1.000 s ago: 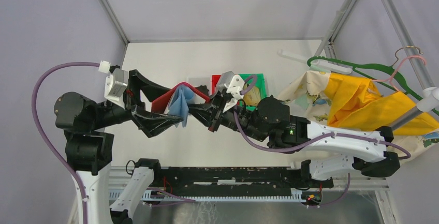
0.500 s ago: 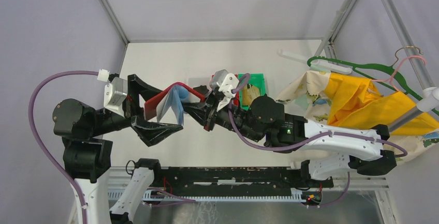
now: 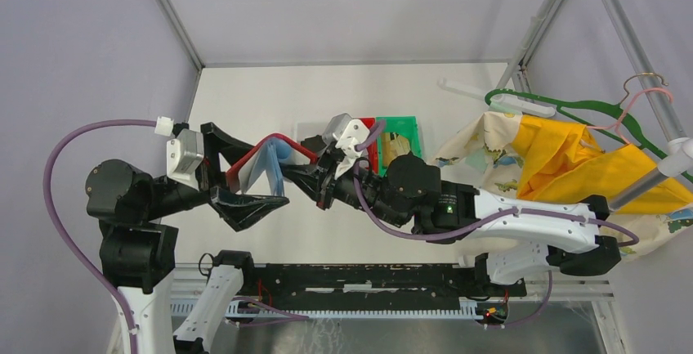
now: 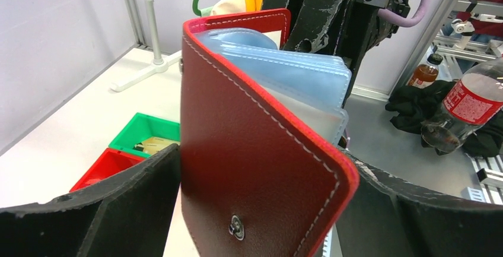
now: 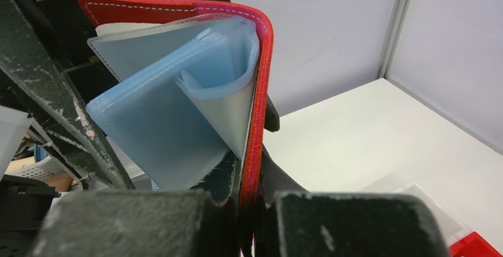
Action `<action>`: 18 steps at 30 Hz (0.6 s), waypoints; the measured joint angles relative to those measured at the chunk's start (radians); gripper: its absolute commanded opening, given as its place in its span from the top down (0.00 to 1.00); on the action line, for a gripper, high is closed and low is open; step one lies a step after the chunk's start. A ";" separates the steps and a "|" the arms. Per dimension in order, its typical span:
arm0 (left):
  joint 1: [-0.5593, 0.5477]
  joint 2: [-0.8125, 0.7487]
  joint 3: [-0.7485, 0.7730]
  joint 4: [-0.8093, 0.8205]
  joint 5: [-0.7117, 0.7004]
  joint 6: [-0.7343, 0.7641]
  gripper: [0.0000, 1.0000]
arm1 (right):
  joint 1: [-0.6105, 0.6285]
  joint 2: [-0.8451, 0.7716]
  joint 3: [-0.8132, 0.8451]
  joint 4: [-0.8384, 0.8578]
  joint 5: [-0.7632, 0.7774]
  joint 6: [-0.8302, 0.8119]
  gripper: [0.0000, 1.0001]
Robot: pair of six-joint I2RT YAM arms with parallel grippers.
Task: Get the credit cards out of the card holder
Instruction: Remove the credit card from the card holder.
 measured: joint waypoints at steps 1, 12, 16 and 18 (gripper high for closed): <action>0.000 0.000 0.000 -0.003 0.000 0.004 0.12 | 0.000 -0.006 -0.006 0.002 0.000 0.000 1.00; 0.000 0.042 0.043 -0.018 0.068 0.006 0.20 | -0.008 -0.123 -0.136 0.078 -0.083 -0.003 1.00; 0.000 0.042 0.043 0.006 0.048 -0.016 0.10 | -0.010 -0.126 -0.137 0.085 -0.090 0.005 1.00; 0.000 0.028 0.027 0.042 0.036 -0.042 0.09 | -0.010 -0.121 -0.132 0.080 -0.085 0.014 1.00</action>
